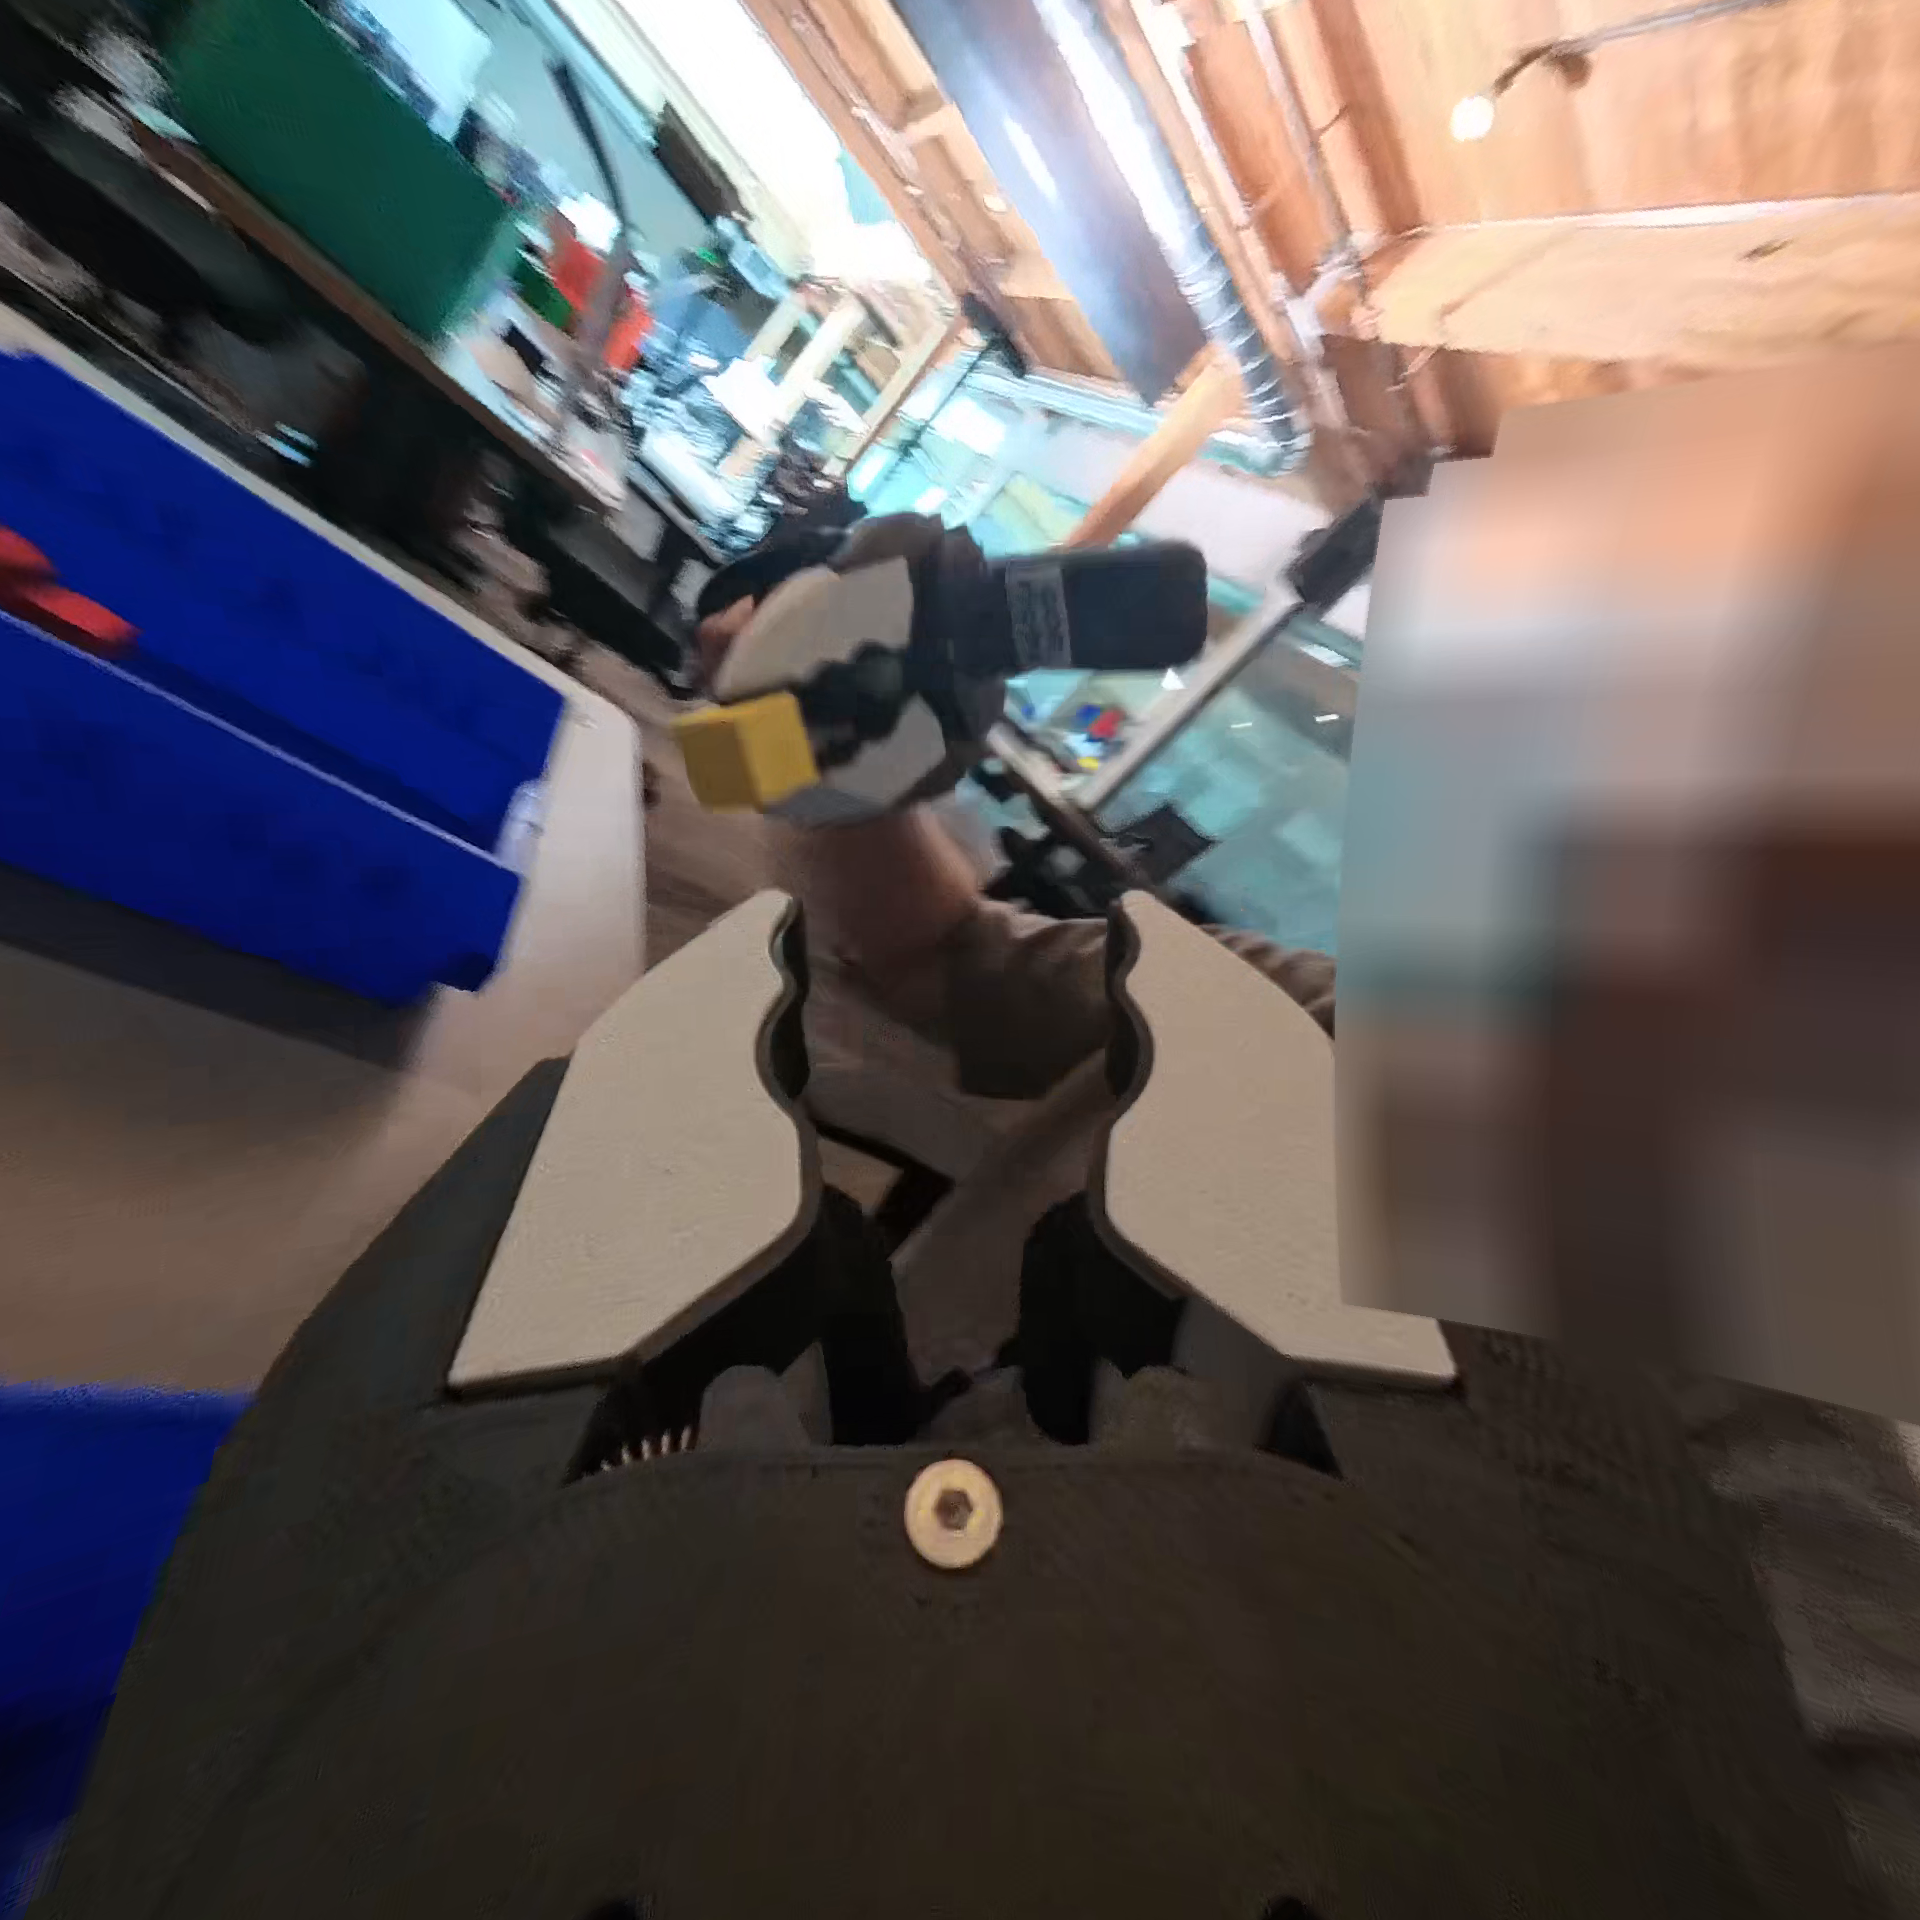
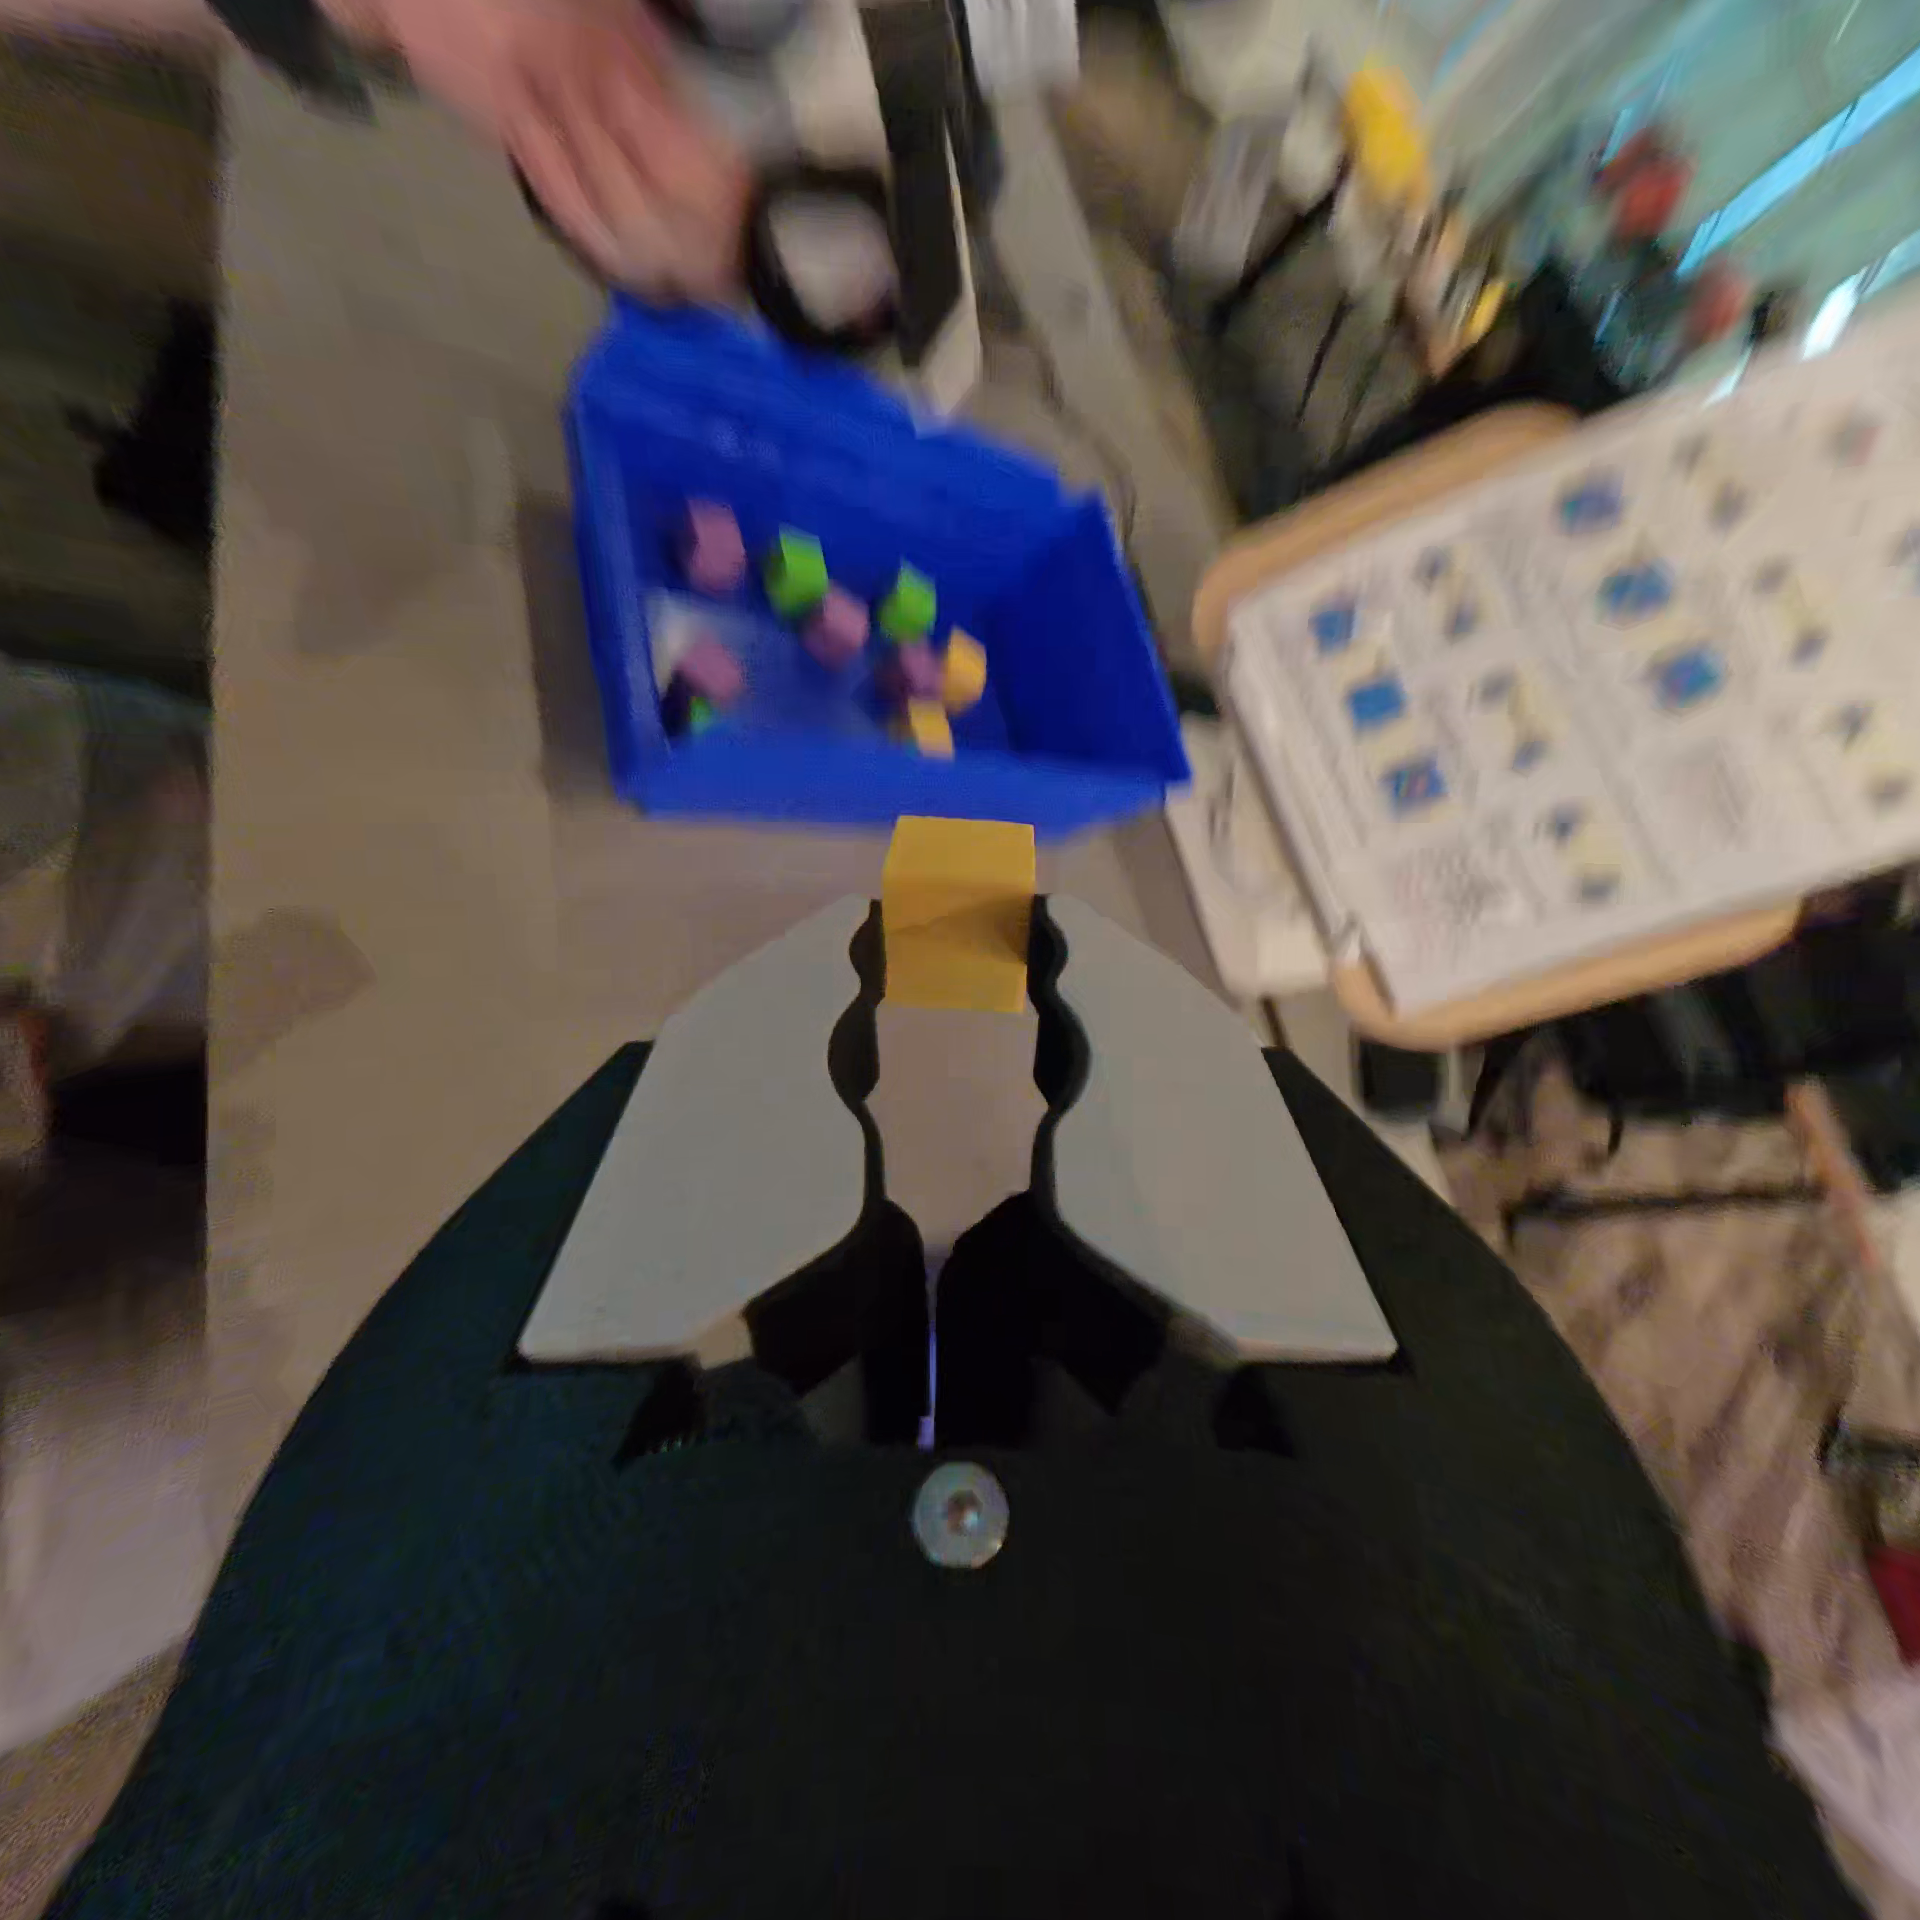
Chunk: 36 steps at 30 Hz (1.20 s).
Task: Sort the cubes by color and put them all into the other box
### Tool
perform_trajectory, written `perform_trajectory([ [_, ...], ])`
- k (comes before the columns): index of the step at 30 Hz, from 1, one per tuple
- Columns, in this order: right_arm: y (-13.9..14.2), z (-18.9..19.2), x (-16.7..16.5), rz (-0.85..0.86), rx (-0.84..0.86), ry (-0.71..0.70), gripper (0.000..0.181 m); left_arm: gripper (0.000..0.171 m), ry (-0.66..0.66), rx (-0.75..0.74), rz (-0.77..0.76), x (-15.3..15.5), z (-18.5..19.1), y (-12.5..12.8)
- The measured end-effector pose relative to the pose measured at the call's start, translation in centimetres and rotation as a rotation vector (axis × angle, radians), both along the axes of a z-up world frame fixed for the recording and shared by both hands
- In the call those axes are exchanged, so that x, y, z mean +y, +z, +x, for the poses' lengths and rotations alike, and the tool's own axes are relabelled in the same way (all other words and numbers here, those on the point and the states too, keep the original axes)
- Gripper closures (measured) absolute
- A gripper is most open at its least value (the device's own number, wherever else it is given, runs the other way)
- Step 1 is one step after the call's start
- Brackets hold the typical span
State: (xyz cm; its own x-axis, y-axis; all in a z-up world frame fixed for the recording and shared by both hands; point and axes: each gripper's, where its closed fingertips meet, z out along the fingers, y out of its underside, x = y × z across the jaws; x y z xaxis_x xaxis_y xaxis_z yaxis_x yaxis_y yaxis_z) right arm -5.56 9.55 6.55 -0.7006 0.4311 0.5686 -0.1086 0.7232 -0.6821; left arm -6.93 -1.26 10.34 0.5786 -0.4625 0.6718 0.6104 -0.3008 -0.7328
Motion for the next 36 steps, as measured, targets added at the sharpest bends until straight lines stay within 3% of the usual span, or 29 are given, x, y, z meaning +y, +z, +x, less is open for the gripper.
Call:
perform_trajectory([
  [1, -1.0, -0.5, 2.6, 0.049, -0.063, -0.053, 0.155, 0.116, 0.051, 0.066, -0.012, -0.4, -0.3, -0.1],
  [4, -5.9, -0.6, 10.1, 0.202, -0.360, -0.190, 0.155, 0.121, 0.201, 0.224, -0.067, -1.7, -1.2, -0.9],
  [7, -11.0, 0.4, 15.5, 0.292, -0.656, -0.274, 0.155, 0.126, 0.259, 0.275, -0.079, -2.8, -1.0, -1.4],
  [10, -15.7, 1.8, 17.9, 0.380, -0.889, -0.295, 0.154, 0.128, 0.279, 0.276, -0.094, -3.5, -0.6, -2.0],
  [14, -19.7, 2.8, 19.0, 0.489, -1.014, -0.270, 0.154, 0.131, 0.272, 0.284, -0.120, -4.0, -0.2, -2.4],
  [18, -21.2, 2.1, 17.9, 0.479, -1.015, -0.211, 0.154, 0.133, 0.292, 0.283, -0.112, -4.4, -0.5, -2.2],
  [28, -21.6, 1.9, 15.7, 0.397, -0.947, -0.049, 0.155, 0.135, 0.274, 0.273, -0.104, -4.5, -0.6, -2.5],
  [36, -21.8, 2.3, 15.8, 0.365, -1.079, -0.134, 0.147, 0.135, 0.270, 0.287, -0.134, -4.4, -0.6, -3.0],
])
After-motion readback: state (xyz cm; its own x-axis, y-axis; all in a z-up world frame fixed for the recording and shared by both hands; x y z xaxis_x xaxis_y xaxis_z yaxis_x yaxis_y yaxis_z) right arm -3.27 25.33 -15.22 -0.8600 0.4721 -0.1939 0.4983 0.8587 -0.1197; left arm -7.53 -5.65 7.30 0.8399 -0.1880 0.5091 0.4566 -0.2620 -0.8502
